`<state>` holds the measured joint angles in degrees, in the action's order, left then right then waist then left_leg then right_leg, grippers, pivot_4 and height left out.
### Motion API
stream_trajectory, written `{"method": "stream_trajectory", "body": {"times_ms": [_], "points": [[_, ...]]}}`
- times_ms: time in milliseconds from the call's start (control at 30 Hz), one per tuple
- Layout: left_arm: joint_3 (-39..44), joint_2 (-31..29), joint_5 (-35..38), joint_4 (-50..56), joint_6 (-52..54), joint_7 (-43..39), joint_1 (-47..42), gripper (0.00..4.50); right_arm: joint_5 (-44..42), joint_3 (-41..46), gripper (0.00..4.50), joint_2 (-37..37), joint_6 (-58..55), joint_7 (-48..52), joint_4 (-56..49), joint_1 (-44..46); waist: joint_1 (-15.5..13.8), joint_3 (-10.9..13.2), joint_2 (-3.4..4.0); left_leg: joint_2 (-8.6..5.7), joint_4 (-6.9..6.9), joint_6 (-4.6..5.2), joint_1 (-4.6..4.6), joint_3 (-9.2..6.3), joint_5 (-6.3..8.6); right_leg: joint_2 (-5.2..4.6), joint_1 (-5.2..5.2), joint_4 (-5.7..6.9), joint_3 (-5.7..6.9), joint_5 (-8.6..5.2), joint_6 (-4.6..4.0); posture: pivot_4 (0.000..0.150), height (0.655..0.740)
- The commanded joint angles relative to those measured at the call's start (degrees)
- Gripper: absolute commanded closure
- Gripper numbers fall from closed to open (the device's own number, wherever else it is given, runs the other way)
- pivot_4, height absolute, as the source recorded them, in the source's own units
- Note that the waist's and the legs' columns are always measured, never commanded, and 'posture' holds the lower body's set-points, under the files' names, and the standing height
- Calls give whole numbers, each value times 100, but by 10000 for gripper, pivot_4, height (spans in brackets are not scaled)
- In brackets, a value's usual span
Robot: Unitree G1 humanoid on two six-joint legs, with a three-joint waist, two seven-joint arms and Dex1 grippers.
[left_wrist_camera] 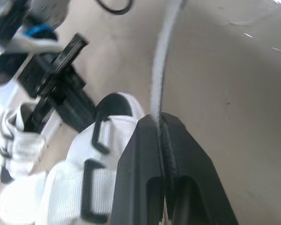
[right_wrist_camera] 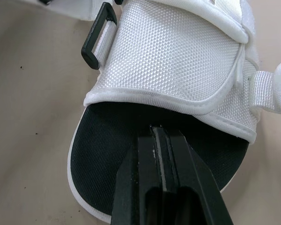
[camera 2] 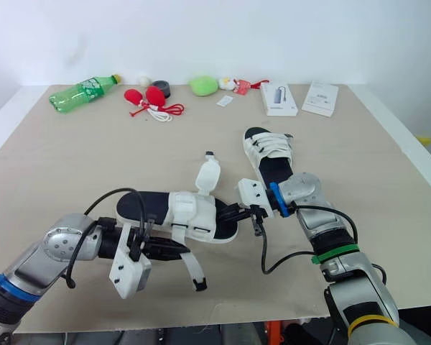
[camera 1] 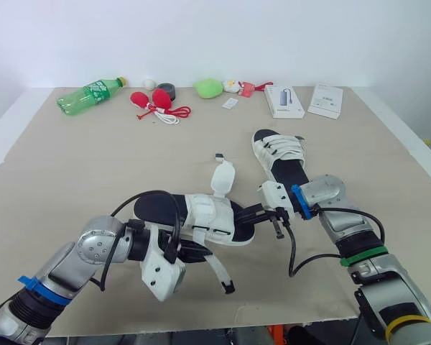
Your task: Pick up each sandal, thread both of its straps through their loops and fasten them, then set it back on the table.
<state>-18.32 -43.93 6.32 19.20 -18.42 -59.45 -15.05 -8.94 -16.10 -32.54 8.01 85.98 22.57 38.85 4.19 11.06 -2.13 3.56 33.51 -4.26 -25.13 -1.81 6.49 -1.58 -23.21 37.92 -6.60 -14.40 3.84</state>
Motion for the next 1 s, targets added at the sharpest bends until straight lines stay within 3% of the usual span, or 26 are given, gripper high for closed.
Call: {"method": "stream_trajectory", "body": {"times_ms": [33,267,433,767,1000], "points": [[345,-4,1007,464,1165,75,92,44066,174,-78,45000,-93,-11,28,59,-49,0,0,0,0,0,0,0,0,0,0,0,2,0,-1,1,1500,7400],[902,-48,3050,1011,3728,255,194,44066,188,-82,45000,-77,17,21,94,-26,1,0,0,0,5,0,2,-3,0,2,2,5,0,-1,2,1500,7400],[1532,266,4382,515,5138,794,-126,44066,199,-69,45000,-85,48,18,130,1,1,0,0,0,12,0,1,-8,0,4,3,7,3,-1,3,1500,7400],[1769,972,4180,-378,5562,1391,-587,44066,203,-37,45000,-121,96,4,146,17,3,0,-1,0,17,-2,0,-13,-1,11,4,9,4,2,7,1500,7400],[1682,1252,3938,-583,5528,1273,-930,44066,201,-25,45000,-118,142,-23,155,10,2,-1,-2,-1,19,-3,-1,-14,-1,12,5,9,4,4,8,1500,7400]]}}
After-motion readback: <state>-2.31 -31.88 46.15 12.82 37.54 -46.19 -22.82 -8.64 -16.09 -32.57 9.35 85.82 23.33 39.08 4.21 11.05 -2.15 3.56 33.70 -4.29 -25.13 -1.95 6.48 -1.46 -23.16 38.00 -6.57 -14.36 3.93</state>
